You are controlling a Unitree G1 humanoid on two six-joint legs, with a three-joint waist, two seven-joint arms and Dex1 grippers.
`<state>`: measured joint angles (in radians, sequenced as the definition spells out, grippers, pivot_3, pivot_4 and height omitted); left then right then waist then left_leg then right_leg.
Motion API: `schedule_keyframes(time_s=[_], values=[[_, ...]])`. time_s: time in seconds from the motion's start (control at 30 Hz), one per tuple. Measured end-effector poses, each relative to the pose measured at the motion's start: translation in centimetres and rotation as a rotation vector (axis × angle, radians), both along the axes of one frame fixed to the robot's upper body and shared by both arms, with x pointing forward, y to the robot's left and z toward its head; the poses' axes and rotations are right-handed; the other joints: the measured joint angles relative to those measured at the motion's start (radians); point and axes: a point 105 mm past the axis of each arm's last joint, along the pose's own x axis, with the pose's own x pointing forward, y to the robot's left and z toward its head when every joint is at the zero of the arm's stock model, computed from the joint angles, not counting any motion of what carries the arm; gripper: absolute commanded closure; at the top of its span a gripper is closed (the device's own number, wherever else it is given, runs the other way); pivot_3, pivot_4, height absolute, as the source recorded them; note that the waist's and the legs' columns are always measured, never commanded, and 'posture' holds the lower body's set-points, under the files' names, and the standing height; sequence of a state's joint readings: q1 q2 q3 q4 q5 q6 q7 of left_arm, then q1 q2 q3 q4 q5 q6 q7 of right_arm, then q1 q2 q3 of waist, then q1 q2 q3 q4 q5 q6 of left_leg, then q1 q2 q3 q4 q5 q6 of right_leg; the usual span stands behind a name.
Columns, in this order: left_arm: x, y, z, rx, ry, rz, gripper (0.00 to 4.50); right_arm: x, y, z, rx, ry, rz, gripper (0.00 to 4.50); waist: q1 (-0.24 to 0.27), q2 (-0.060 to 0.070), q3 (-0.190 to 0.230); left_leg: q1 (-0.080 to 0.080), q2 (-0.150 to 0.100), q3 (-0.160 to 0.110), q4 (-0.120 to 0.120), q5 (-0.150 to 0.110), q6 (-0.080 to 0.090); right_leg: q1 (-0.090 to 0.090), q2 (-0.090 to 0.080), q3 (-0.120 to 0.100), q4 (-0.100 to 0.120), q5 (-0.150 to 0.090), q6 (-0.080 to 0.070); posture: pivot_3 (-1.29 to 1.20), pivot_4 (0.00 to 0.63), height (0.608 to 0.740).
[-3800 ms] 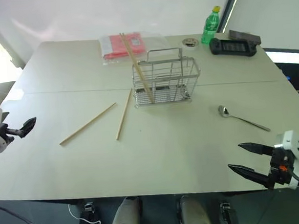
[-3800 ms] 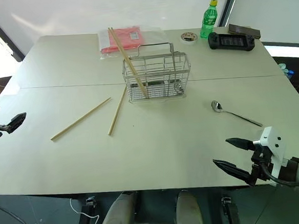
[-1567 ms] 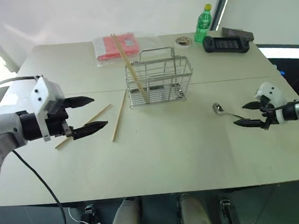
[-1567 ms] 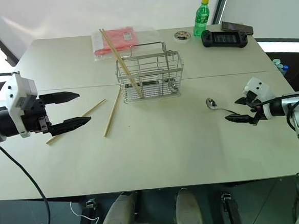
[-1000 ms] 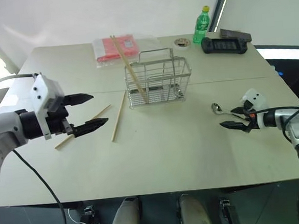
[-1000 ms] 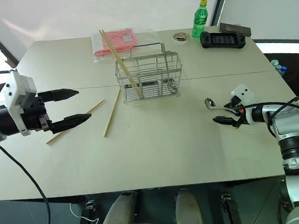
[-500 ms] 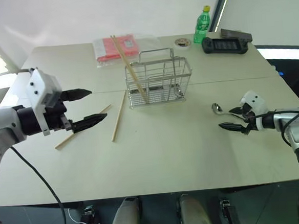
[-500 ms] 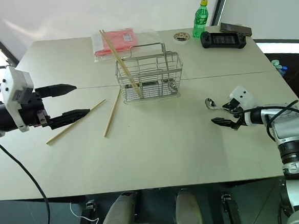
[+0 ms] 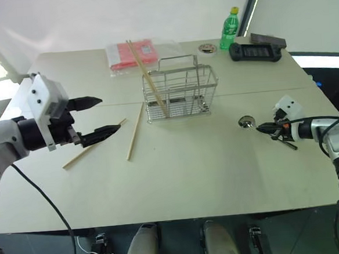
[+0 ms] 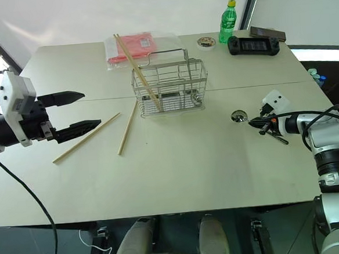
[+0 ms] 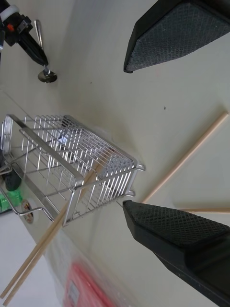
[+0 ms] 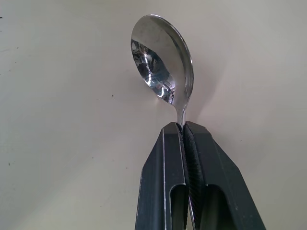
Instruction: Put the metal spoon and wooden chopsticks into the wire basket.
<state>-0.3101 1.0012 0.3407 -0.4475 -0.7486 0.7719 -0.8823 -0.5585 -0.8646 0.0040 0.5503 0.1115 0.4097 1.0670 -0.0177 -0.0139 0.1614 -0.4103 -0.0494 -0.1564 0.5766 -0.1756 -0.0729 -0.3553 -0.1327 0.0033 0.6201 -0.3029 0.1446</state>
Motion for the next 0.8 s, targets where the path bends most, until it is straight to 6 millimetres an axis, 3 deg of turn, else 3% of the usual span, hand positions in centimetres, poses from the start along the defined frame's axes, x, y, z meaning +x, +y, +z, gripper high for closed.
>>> schedule_keyframes(time_s=[0.27,0.43,0.67,0.8], values=[[0.1,0.1,0.0,-0.004,-0.002,0.011,0.0,-0.8,1.1,0.2,0.019,-0.012,0.055,4.47,-0.001,0.0,0.0,0.0,0.0,0.0,0.0,0.0,0.0,0.0,0.0,0.0,0.0,0.0,0.0,0.0,0.15,0.721],[0.1,0.1,0.0,-0.007,0.002,0.007,0.0,-1.8,3.3,0.4,0.083,0.007,0.116,4.47,0.0,0.001,0.001,0.0,0.001,0.0,0.0,0.0,0.0,-0.001,0.0,0.0,0.001,0.0,0.0,0.0,0.15,0.721],[-0.3,-0.4,0.0,-0.025,0.024,-0.037,0.0,-2.8,6.3,5.0,0.189,-0.104,0.215,4.47,0.004,0.001,0.002,0.0,0.001,0.001,-0.001,0.0,0.0,-0.001,0.0,0.001,0.0,0.0,0.0,0.0,0.15,0.721],[-0.9,-0.9,0.0,-0.03,0.052,-0.084,0.0,-3.3,7.4,6.4,0.221,-0.131,0.247,4.47,0.004,0.0,0.002,-0.001,0.001,0.001,-0.001,0.0,0.0,-0.001,0.0,0.001,0.0,0.0,0.0,0.0,0.15,0.721]])
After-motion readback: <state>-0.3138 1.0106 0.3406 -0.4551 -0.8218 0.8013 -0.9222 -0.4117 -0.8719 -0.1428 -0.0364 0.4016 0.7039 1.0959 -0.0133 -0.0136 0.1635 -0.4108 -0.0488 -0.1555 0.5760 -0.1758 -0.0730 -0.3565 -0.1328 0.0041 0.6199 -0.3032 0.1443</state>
